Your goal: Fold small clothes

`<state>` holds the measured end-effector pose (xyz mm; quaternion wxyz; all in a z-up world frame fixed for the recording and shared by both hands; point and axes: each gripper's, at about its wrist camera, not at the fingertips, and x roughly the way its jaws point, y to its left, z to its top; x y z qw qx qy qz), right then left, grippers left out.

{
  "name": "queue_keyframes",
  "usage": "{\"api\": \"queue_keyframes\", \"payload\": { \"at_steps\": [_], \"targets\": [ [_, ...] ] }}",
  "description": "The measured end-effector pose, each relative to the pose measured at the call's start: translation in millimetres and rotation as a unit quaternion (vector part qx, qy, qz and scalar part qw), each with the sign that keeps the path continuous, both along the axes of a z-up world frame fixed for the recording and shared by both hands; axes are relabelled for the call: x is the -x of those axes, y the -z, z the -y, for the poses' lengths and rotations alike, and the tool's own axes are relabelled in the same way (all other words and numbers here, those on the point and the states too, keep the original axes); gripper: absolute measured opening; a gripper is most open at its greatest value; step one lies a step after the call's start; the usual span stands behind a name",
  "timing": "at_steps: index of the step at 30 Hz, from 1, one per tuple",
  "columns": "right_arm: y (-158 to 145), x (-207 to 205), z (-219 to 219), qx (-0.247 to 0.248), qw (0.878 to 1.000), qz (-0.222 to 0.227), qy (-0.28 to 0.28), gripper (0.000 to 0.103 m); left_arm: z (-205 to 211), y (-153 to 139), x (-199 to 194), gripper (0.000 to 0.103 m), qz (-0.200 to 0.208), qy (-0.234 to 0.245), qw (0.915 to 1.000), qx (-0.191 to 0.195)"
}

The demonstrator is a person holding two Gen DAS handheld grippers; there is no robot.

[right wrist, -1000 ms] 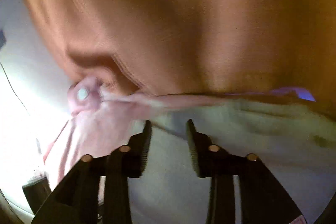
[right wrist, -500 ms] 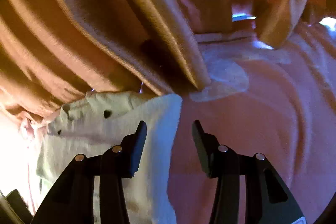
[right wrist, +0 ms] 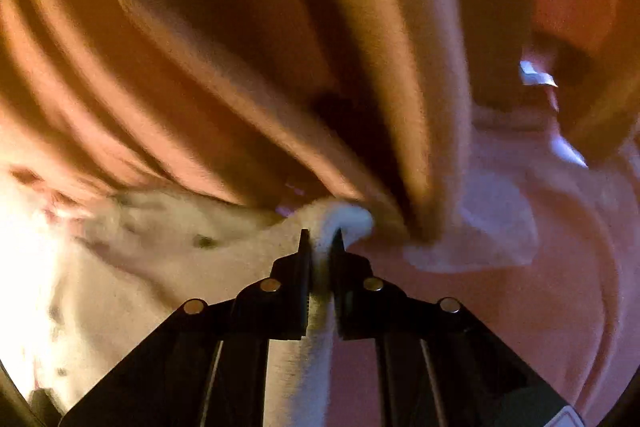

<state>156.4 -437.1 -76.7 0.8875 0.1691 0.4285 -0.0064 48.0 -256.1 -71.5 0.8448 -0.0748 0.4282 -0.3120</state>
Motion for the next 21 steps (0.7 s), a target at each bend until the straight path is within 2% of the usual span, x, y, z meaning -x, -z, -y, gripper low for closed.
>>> {"api": "queue_keyframes", "payload": {
  "at_steps": [1, 3, 5, 7, 9, 11, 13, 16, 18, 20, 21],
  "targets": [
    [16.0, -4.3, -1.5, 0.009, 1.0, -0.028, 0.002, 0.01, 0.0, -0.3, 0.8, 0.048, 0.0, 0.0, 1.0, 0.0],
    [18.4, -0.3, -5.6, 0.017, 1.0, -0.011, 0.006, 0.01, -0.8, -0.6, 1.6, 0.048, 0.0, 0.0, 1.0, 0.001],
    [7.4, 5.0, -4.6, -0.014, 1.0, -0.006, 0.024, 0.012, -1.7, -2.5, 4.9, 0.048, 0.001, 0.002, 1.0, -0.002],
    [-16.2, 24.9, -6.0, -0.029, 0.999, 0.032, 0.029, 0.014, -4.3, -6.4, 9.6, 0.048, 0.0, 0.006, 0.9999, -0.011],
    [-35.8, 49.7, -9.3, -0.027, 0.998, 0.046, 0.037, 0.021, -13.2, -9.4, 13.7, 0.048, -0.008, 0.009, 0.9998, -0.016],
    [-53.5, 90.1, -14.0, -0.035, 0.997, 0.059, 0.032, 0.038, -32.8, -15.0, 20.7, 0.049, -0.016, 0.01, 0.9996, -0.02],
    [-63.3, 133.8, -20.9, -0.034, 0.997, 0.065, 0.027, 0.051, -62.1, -27.6, 35.8, 0.051, -0.021, 0.007, 0.9996, -0.02],
    [-68.1, 199.4, -26.3, -0.044, 0.997, 0.055, 0.014, 0.056, -116.7, -41.4, 62.0, 0.061, -0.017, -0.002, 0.9985, -0.052],
    [-63.5, 240.0, -29.9, -0.062, 0.997, 0.036, 0.012, 0.059, -170.8, -50.2, 80.2, 0.067, -0.024, -0.032, 0.9971, -0.064],
    [-52.6, 276.2, -34.0, -0.091, 0.995, 0.008, 0.027, 0.061, -225.8, -57.4, 95.4, 0.083, -0.032, -0.075, 0.9938, -0.076],
    [-43.4, 295.6, -37.0, -0.117, 0.992, -0.012, 0.033, 0.061, -245.5, -61.9, 100.4, 0.084, -0.034, -0.098, 0.9914, -0.08]
  ]
}}
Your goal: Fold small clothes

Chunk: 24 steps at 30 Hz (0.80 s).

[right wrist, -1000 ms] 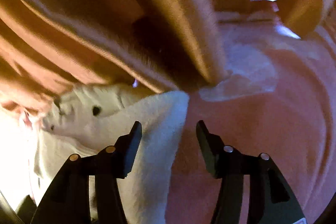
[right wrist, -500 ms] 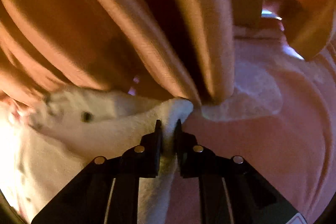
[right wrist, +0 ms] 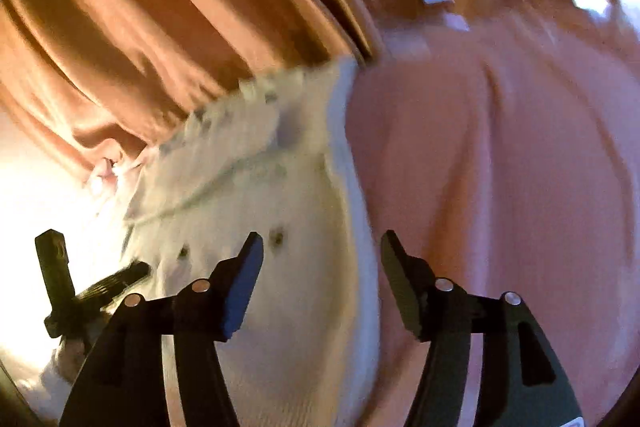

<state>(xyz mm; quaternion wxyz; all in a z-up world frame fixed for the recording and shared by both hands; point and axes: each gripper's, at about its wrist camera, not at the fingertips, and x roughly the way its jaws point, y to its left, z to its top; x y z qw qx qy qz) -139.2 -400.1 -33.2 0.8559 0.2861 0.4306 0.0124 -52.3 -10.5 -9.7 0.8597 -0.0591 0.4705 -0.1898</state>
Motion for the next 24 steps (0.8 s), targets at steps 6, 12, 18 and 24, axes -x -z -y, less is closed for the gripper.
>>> {"api": "queue_keyframes", "payload": {
  "at_steps": [6, 12, 18, 24],
  "targets": [
    [35.0, 50.4, -24.1, 0.001, 0.998, -0.068, -0.004, 0.061, -126.8, -4.2, 52.7, 0.092, -0.01, -0.128, 0.9917, -0.007],
    [42.0, 59.9, -40.7, -0.012, 0.994, -0.104, -0.022, 0.062, -168.8, 30.6, 81.5, 0.093, -0.069, -0.176, 0.982, -0.007],
    [56.7, 63.2, -70.2, -0.002, 0.985, -0.157, -0.074, 0.063, -158.1, 47.3, 87.1, 0.094, -0.11, -0.156, 0.98, 0.056],
    [57.5, 59.8, -79.5, -0.006, 0.984, -0.156, -0.087, 0.028, -134.4, 46.0, 85.8, 0.077, -0.127, -0.125, 0.9808, 0.079]
  ]
}}
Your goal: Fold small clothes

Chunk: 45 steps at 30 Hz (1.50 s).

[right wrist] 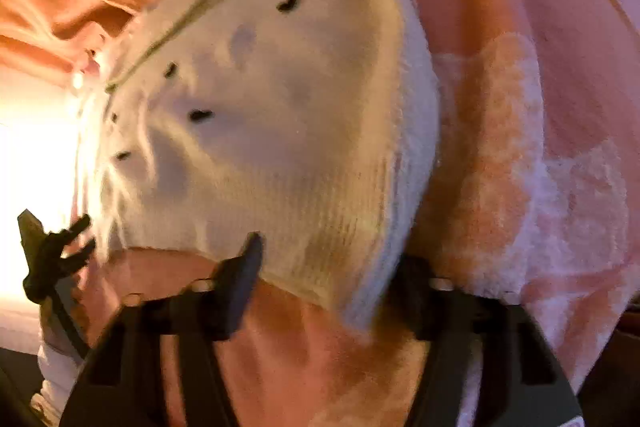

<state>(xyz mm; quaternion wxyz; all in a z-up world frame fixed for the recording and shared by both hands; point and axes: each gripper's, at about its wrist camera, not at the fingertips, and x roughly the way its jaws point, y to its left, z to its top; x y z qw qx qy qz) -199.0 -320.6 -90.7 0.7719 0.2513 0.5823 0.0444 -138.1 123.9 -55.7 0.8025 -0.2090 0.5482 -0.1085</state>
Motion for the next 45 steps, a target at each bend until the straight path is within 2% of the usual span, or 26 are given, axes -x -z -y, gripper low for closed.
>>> {"api": "queue_keyframes", "payload": {
  "at_steps": [1, 2, 4, 9, 12, 16, 17, 19, 22, 24, 25, 26, 27, 28, 29, 31, 33, 34, 35, 37, 39, 40, 41, 42, 43, 45],
  "targets": [
    [1.2, 1.5, 1.7, -0.026, 1.0, 0.003, 0.007, 0.01, 4.3, -0.2, -1.8, 0.055, -0.002, 0.018, 0.9998, 0.003],
    [0.6, 3.2, 3.9, -0.04, 0.999, 0.011, 0.018, 0.009, 7.2, -0.4, -3.8, 0.03, -0.005, 0.033, 0.9995, -0.002],
    [-7.4, 10.4, 6.9, -0.047, 0.998, 0.039, 0.033, 0.009, 5.9, -2.4, -7.0, 0.011, -0.009, 0.038, 0.9992, -0.005],
    [-44.8, 38.6, 13.4, -0.043, 0.99, 0.125, 0.038, 0.008, -9.4, -34.0, 7.6, 0.008, 0.028, 0.042, 0.9987, 0.005],
    [-57.1, 60.3, 24.2, -0.041, 0.987, 0.148, 0.053, 0.007, -10.6, -53.6, 27.8, 0.007, 0.049, 0.062, 0.9968, -0.001],
    [-58.1, 92.1, 27.6, -0.032, 0.987, 0.148, 0.055, 0.006, -19.5, -69.5, 65.8, 0.006, 0.055, 0.087, 0.9947, 0.007],
    [-56.7, 101.7, 26.7, -0.03, 0.988, 0.142, 0.053, 0.006, -23.1, -70.8, 73.7, 0.003, 0.052, 0.089, 0.9945, 0.012],
    [-53.3, 115.5, 22.8, -0.026, 0.99, 0.13, 0.049, 0.001, -24.7, -69.5, 87.0, 0.0, 0.045, 0.098, 0.994, 0.019],
    [-44.7, 120.4, 23.0, -0.01, 0.992, 0.11, 0.054, 0.0, -22.2, -57.0, 90.1, 0.0, 0.035, 0.093, 0.9951, 0.006],
    [-44.3, 119.1, 27.9, 0.002, 0.99, 0.122, 0.071, 0.003, -24.8, -44.5, 81.0, 0.026, 0.017, 0.06, 0.9979, 0.015],
    [-45.2, 115.8, 28.0, -0.003, 0.989, 0.127, 0.076, 0.011, -26.6, -37.5, 73.8, 0.059, 0.007, 0.032, 0.9994, 0.01],
    [-47.7, 110.8, 26.6, -0.005, 0.989, 0.129, 0.076, 0.013, -29.2, -34.3, 70.5, 0.076, 0.011, 0.005, 0.9999, 0.0],
    [-50.5, 105.2, 25.3, -0.001, 0.989, 0.13, 0.072, 0.019, -29.6, -31.7, 66.3, 0.076, 0.017, -0.014, 0.9997, -0.006],
    [-54.0, 96.3, 22.8, 0.012, 0.989, 0.13, 0.066, 0.046, -27.1, -28.0, 59.0, 0.077, 0.023, -0.018, 0.9995, -0.01],
    [-55.2, 86.9, 20.7, 0.031, 0.989, 0.129, 0.06, 0.071, -23.1, -23.4, 52.4, 0.083, 0.025, -0.015, 0.9994, -0.019],
    [-51.4, 71.6, 18.0, 0.057, 0.989, 0.125, 0.054, 0.075, -15.7, -11.2, 38.9, 0.085, 0.015, -0.016, 0.9988, -0.044],
    [-37.7, 53.3, 13.1, 0.067, 0.993, 0.096, 0.032, 0.075, -10.9, 1.2, 28.8, 0.088, -0.002, -0.016, 0.9987, -0.048],
    [-29.3, 44.3, 9.6, 0.069, 0.994, 0.082, 0.026, 0.075, -10.2, 6.7, 26.9, 0.092, -0.006, -0.021, 0.9988, -0.045],
    [-24.4, 39.6, 6.7, 0.07, 0.994, 0.076, 0.021, 0.075, -8.7, 4.8, 25.6, 0.093, 0.01, -0.027, 0.9989, -0.037],
    [-17.4, 30.2, -0.7, 0.086, 0.994, 0.069, -0.001, 0.069, -4.8, 5.8, 22.6, 0.092, 0.005, -0.03, 0.999, -0.033],
    [-14.7, 23.7, -0.4, 0.075, 0.995, 0.065, -0.005, 0.026, 0.4, 3.9, 17.8, 0.072, 0.005, -0.007, 0.9998, -0.017],
    [-11.5, 21.4, 2.5, 0.045, 0.997, 0.059, -0.004, 0.009, 3.5, 3.7, 14.4, 0.04, 0.001, 0.019, 0.9998, -0.007],
    [-11.1, 22.1, 5.8, 0.026, 0.998, 0.059, 0.006, 0.008, 5.4, 4.8, 13.1, 0.006, -0.007, 0.04, 0.9991, 0.008],
    [-14.9, 26.0, 9.0, 0.019, 0.997, 0.07, 0.015, 0.008, 4.5, 6.1, 9.8, 0.01, -0.016, 0.048, 0.9984, 0.023],
    [-20.0, 30.5, 8.5, 0.023, 0.996, 0.082, 0.017, 0.007, 0.3, 2.3, 12.2, 0.008, -0.014, 0.044, 0.9982, 0.038],
    [-34.8, 47.3, 10.5, 0.022, 0.993, 0.111, 0.028, 0.007, -4.2, -12.3, 20.8, 0.007, 0.006, 0.049, 0.9982, 0.034]
  ]
}}
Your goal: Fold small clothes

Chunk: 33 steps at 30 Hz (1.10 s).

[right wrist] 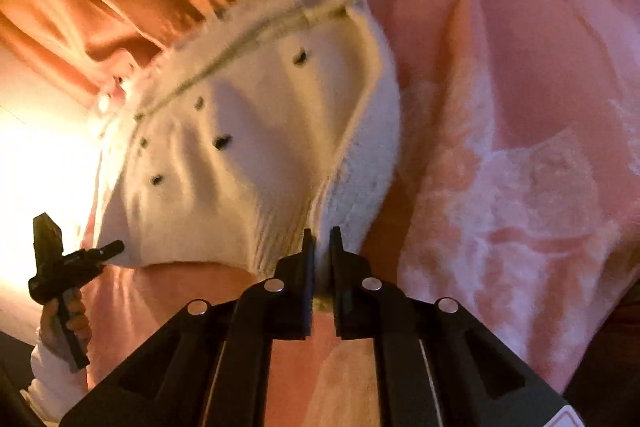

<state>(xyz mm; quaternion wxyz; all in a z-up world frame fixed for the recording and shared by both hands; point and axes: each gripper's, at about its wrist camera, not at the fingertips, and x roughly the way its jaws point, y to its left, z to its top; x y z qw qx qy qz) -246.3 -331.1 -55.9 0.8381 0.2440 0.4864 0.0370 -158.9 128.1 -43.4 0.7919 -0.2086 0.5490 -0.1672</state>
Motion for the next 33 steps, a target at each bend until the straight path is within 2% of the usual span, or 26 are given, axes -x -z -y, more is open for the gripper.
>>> {"api": "queue_keyframes", "payload": {
  "at_steps": [2, 5, 10, 13, 14, 15, 17, 19, 21, 22, 24, 25, 26, 27, 28, 29, 31, 32, 33],
  "targets": [
    [-10.5, 16.3, 3.6, 0.01, 1.0, 0.016, 0.011, 0.006, -7.2, -19.2, 15.3, 0.007, 0.024, 0.004, 0.9997, -0.009],
    [-15.3, 39.7, 9.9, 0.014, 1.0, 0.019, 0.021, 0.005, -13.1, -32.3, 32.5, 0.006, 0.027, 0.01, 0.9996, -0.005],
    [-14.3, 74.9, 11.6, 0.004, 1.0, 0.001, 0.018, 0.005, -24.4, -45.1, 70.7, 0.006, 0.014, 0.025, 0.9995, -0.01],
    [-19.5, 109.1, 5.2, -0.017, 1.0, -0.013, 0.01, 0.005, -36.7, -52.7, 106.7, 0.004, -0.013, 0.019, 0.9997, 0.001],
    [-23.5, 122.6, 4.0, -0.022, 1.0, -0.02, 0.01, 0.003, -40.6, -56.5, 118.6, 0.0, -0.018, 0.014, 0.9997, 0.004],
    [-27.5, 131.4, 5.4, -0.032, 0.999, -0.023, 0.01, 0.003, -46.3, -63.8, 128.6, 0.0, -0.018, 0.007, 0.9997, 0.014],
    [-48.2, 147.7, 8.1, -0.059, 0.998, -0.001, 0.018, 0.0, -55.4, -91.2, 139.4, 0.0, 0.008, -0.013, 0.9994, 0.03],
    [-82.9, 144.1, 14.2, -0.071, 0.995, 0.062, 0.029, 0.0, -55.2, -120.9, 126.0, 0.0, 0.061, -0.015, 0.9976, 0.027],
    [-102.5, 126.7, 20.4, -0.063, 0.992, 0.105, 0.021, 0.0, -46.4, -138.7, 99.6, 0.0, 0.11, 0.006, 0.9938, 0.018],
    [-109.4, 109.8, 23.4, -0.027, 0.992, 0.124, 0.023, 0.0, -41.5, -141.8, 85.2, 0.0, 0.128, 0.006, 0.9917, 0.001],
    [-100.6, 82.7, 22.7, 0.007, 0.995, 0.101, 0.015, 0.001, -27.3, -131.2, 67.3, 0.006, 0.12, 0.03, 0.9921, -0.025],
    [-93.8, 75.1, 20.3, 0.008, 0.996, 0.086, 0.017, 0.008, -20.7, -113.7, 57.7, 0.022, 0.087, 0.03, 0.9943, -0.054],
    [-83.5, 68.4, 15.4, 0.011, 0.998, 0.061, 0.016, 0.013, -17.9, -102.3, 54.5, 0.048, 0.069, 0.03, 0.9952, -0.063],
    [-73.6, 62.4, 10.3, 0.021, 0.999, 0.039, 0.007, 0.013, -17.3, -87.9, 56.3, 0.057, 0.049, 0.028, 0.9959, -0.071],
    [-61.8, 59.7, 1.1, 0.042, 0.999, 0.017, -0.004, 0.019, -19.6, -71.5, 56.7, 0.062, 0.03, 0.012, 0.9958, -0.086],
    [-51.2, 59.5, -6.9, 0.061, 0.998, 0.0, -0.007, 0.031, -22.3, -56.7, 57.5, 0.065, 0.012, -0.001, 0.9956, -0.093],
    [-29.6, 66.4, -22.8, 0.085, 0.996, -0.034, -0.017, 0.046, -28.3, -27.4, 61.4, 0.068, -0.042, -0.02, 0.9947, -0.091],
    [-27.0, 72.7, -30.4, 0.1, 0.994, -0.025, -0.02, 0.052, -32.4, -14.3, 64.6, 0.069, -0.069, -0.036, 0.9936, -0.082],
    [-27.8, 78.4, -35.8, 0.115, 0.993, -0.014, -0.026, 0.056, -32.7, -10.8, 70.2, 0.069, -0.071, -0.045, 0.993, -0.082]
  ]
}}
